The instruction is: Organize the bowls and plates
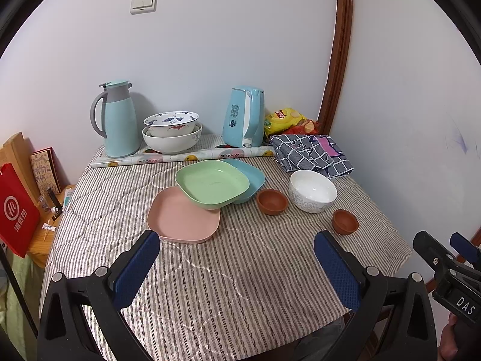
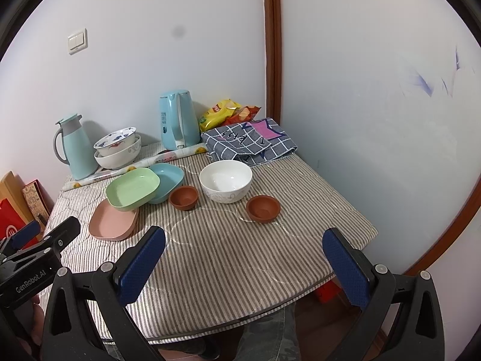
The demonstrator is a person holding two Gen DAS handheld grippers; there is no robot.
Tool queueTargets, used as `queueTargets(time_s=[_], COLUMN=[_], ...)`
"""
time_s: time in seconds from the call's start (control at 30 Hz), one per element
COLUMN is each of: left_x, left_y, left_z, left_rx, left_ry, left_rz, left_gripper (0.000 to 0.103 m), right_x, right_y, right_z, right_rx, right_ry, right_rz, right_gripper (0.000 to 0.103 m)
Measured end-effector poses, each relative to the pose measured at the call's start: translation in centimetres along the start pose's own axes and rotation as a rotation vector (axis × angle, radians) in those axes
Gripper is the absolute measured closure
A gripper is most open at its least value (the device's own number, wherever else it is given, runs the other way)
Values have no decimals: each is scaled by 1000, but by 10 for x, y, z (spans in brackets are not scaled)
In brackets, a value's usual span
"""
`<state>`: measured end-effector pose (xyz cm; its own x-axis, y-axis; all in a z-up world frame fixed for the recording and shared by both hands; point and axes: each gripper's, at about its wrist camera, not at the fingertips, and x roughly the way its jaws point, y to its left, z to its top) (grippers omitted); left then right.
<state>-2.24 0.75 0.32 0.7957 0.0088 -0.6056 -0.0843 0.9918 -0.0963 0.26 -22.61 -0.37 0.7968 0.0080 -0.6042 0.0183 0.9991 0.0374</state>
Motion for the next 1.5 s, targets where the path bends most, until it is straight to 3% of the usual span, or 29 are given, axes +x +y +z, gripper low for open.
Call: queueTargets(time_s=[0.5, 0.8, 1.5], left_x=[6, 23, 101], left_y=[5, 25, 72], left_z=[7, 17, 63], left_rx=[2, -27, -76], left_ry=[4, 25, 96], left_rz=[2, 25, 79], left_gripper=[0, 0, 3], right_x=[3, 14, 96], right_y=[5, 15, 55], right_z=[2, 11, 60], right_rx=[-3, 4, 15], right_ry=[1, 10, 51], right_rz=[-1, 48, 151], right_gripper=[0, 0, 1])
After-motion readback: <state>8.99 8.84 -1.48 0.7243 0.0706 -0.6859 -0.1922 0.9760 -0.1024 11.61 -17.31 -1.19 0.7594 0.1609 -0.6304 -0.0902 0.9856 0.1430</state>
